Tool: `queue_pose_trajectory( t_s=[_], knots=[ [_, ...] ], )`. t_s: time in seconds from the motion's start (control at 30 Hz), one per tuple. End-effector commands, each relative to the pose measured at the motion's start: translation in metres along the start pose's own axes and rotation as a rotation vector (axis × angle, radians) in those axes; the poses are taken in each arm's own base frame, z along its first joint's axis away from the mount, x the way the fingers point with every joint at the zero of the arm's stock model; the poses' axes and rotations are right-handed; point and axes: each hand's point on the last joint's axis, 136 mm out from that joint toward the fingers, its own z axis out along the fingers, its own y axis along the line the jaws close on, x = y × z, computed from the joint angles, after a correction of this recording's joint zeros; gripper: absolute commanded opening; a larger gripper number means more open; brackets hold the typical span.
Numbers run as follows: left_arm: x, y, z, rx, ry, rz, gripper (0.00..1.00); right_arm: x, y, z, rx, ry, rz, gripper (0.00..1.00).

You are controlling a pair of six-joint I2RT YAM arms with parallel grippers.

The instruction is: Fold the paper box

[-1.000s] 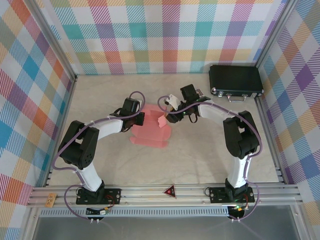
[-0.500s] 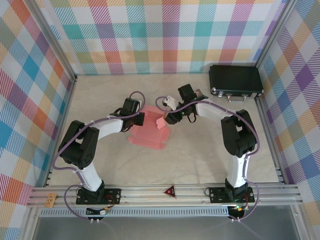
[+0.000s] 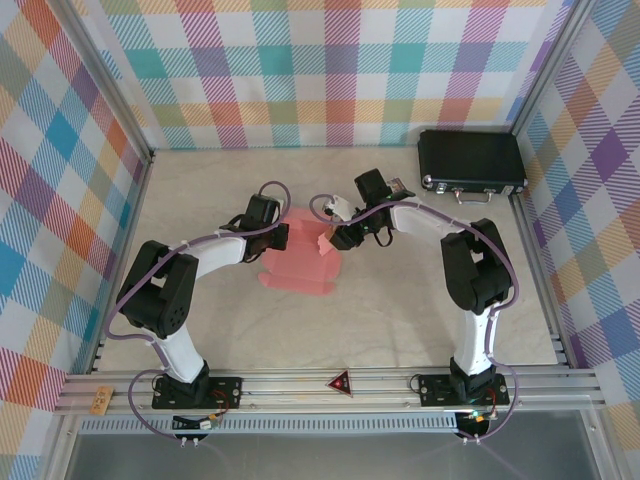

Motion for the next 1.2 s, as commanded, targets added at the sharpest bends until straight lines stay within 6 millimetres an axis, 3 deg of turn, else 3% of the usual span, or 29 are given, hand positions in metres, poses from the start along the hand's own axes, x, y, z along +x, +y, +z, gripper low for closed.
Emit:
queue_pose_trajectory(
  t_s=[0.0,0.23,0.43,0.83,1.17],
  knots=[
    [-0.006,-0.005,-0.001,0.003,-0.007,0.007,0.00,-0.010,0.005,0.004,-0.042,-0.014,-0.043,0.35],
    [-0.006,-0.007,-0.003,0.014,0.000,0.001,0.00,-0.021,-0.006,0.008,-0.003,-0.034,-0.032,0.39],
    [-0.004,-0.009,-0.008,0.027,0.012,-0.032,0.00,-0.026,-0.029,0.014,0.129,-0.040,0.007,0.40],
    [0.013,-0.006,-0.017,0.013,0.058,-0.089,0.00,-0.032,-0.051,0.023,0.274,-0.089,0.096,0.42],
    [0.013,-0.006,-0.018,0.014,0.066,-0.082,0.00,-0.033,-0.056,0.030,0.280,-0.113,0.146,0.46]
  ],
)
